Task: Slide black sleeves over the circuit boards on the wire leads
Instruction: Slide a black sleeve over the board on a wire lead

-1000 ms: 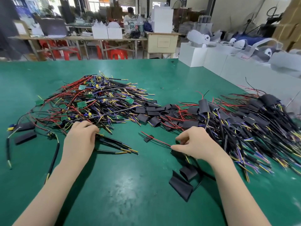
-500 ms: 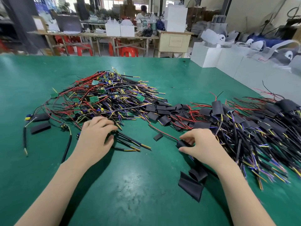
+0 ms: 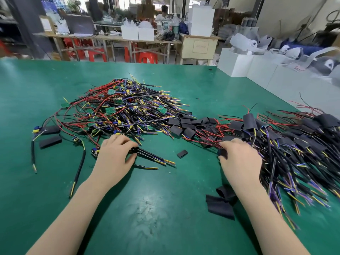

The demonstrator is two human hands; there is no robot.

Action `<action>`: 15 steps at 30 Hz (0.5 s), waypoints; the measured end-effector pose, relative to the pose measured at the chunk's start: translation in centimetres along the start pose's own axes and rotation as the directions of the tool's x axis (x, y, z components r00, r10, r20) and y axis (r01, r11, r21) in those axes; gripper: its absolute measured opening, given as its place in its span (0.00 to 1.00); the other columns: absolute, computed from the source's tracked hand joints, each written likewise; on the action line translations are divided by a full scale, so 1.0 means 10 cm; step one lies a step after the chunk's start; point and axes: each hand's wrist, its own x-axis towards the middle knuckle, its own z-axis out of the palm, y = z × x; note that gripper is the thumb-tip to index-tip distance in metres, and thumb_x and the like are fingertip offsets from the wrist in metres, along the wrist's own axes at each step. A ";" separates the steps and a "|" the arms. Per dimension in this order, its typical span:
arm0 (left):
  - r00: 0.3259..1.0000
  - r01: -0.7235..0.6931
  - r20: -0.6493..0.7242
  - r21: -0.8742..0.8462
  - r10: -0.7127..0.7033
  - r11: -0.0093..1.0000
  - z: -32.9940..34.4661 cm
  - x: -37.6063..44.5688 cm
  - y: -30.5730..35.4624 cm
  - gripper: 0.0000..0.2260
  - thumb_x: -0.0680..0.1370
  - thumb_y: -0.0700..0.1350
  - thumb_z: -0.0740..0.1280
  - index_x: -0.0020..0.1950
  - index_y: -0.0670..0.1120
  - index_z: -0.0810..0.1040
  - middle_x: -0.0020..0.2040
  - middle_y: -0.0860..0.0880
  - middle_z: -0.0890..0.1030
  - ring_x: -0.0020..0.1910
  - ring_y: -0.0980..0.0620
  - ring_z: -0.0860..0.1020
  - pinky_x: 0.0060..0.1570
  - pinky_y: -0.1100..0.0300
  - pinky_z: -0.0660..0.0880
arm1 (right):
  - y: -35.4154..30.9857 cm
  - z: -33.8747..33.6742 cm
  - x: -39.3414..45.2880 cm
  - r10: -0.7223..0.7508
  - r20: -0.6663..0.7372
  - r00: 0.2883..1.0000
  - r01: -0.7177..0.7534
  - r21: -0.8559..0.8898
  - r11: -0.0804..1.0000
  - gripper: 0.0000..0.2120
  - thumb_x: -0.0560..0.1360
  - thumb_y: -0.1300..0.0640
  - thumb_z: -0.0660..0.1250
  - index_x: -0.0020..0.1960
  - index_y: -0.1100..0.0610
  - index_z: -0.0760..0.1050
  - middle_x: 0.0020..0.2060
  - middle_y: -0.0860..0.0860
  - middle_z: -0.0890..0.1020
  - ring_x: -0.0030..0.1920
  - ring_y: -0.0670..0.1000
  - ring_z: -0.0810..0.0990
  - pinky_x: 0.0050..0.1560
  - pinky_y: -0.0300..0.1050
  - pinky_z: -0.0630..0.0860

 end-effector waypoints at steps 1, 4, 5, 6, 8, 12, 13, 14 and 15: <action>1.000 0.007 -0.006 -0.004 -0.007 1.000 0.01 0.00 0.00 0.10 0.70 0.37 0.75 0.51 0.43 0.84 0.47 0.45 0.81 0.50 0.39 0.76 0.51 0.47 0.68 | -0.02 0.01 -0.01 -0.008 0.000 1.000 0.008 0.052 0.999 0.15 0.72 0.56 0.69 0.58 0.48 0.78 0.50 0.49 0.79 0.51 0.56 0.79 0.41 0.44 0.73; 0.998 0.040 -0.049 0.000 -0.040 0.999 0.01 -0.01 -0.03 0.12 0.72 0.39 0.66 0.53 0.44 0.83 0.51 0.47 0.81 0.56 0.40 0.75 0.59 0.48 0.63 | -0.09 0.00 -0.04 -0.087 -0.047 0.995 0.096 0.275 0.957 0.15 0.72 0.57 0.69 0.58 0.48 0.80 0.48 0.48 0.79 0.49 0.55 0.80 0.42 0.46 0.75; 0.995 0.070 -0.066 0.003 -0.070 0.998 -0.01 0.00 -0.04 0.14 0.71 0.39 0.64 0.55 0.44 0.83 0.53 0.46 0.81 0.57 0.40 0.75 0.60 0.48 0.62 | -0.11 0.01 -0.03 -0.163 -0.063 0.985 0.175 0.318 0.932 0.16 0.71 0.58 0.69 0.58 0.48 0.80 0.51 0.47 0.80 0.52 0.54 0.79 0.45 0.46 0.76; 0.990 0.111 -0.092 0.002 -0.111 0.994 -0.02 0.01 -0.05 0.16 0.71 0.38 0.65 0.57 0.43 0.82 0.55 0.44 0.80 0.58 0.39 0.75 0.61 0.47 0.63 | -0.15 0.02 -0.01 -0.263 -0.057 0.963 0.267 0.338 0.902 0.18 0.71 0.60 0.69 0.60 0.49 0.79 0.55 0.48 0.79 0.56 0.53 0.78 0.49 0.46 0.77; 0.968 0.211 -0.132 -0.026 -0.212 0.977 -0.06 0.03 -0.08 0.18 0.71 0.33 0.68 0.61 0.40 0.79 0.58 0.40 0.78 0.58 0.36 0.74 0.59 0.44 0.66 | -0.25 0.05 0.02 -0.480 0.035 0.877 0.444 0.325 0.835 0.24 0.73 0.65 0.64 0.67 0.50 0.74 0.70 0.50 0.70 0.66 0.52 0.70 0.59 0.48 0.73; 0.934 0.351 -0.042 -0.075 -0.355 0.933 -0.09 0.01 -0.20 0.19 0.73 0.33 0.67 0.64 0.38 0.76 0.60 0.37 0.77 0.60 0.37 0.72 0.58 0.44 0.68 | -0.40 0.19 0.04 -0.627 0.185 0.756 0.565 0.299 0.769 0.24 0.77 0.64 0.58 0.71 0.49 0.69 0.72 0.46 0.68 0.68 0.51 0.66 0.61 0.48 0.68; 0.933 0.358 -0.008 -0.096 -0.360 0.929 -0.09 -0.01 -0.22 0.18 0.74 0.34 0.66 0.64 0.38 0.76 0.60 0.38 0.77 0.61 0.38 0.71 0.59 0.46 0.68 | -0.41 0.20 0.04 -0.616 0.158 0.771 0.554 0.309 0.773 0.21 0.78 0.63 0.59 0.67 0.49 0.72 0.67 0.45 0.73 0.67 0.51 0.69 0.60 0.47 0.68; 0.934 0.357 0.012 -0.110 -0.358 0.928 -0.10 -0.01 -0.24 0.16 0.75 0.35 0.67 0.63 0.38 0.77 0.59 0.40 0.78 0.61 0.39 0.71 0.58 0.47 0.68 | -0.41 0.21 0.05 -0.597 0.128 0.792 0.538 0.315 0.782 0.18 0.77 0.62 0.60 0.64 0.49 0.76 0.62 0.45 0.77 0.64 0.51 0.71 0.59 0.47 0.68; 0.935 0.355 0.021 -0.114 -0.355 0.928 -0.11 -0.01 -0.25 0.15 0.76 0.36 0.67 0.63 0.39 0.78 0.57 0.41 0.79 0.60 0.40 0.71 0.57 0.48 0.69 | -0.41 0.20 0.05 -0.573 0.103 0.813 0.520 0.313 0.794 0.16 0.77 0.61 0.61 0.61 0.49 0.78 0.58 0.46 0.79 0.62 0.52 0.73 0.58 0.47 0.69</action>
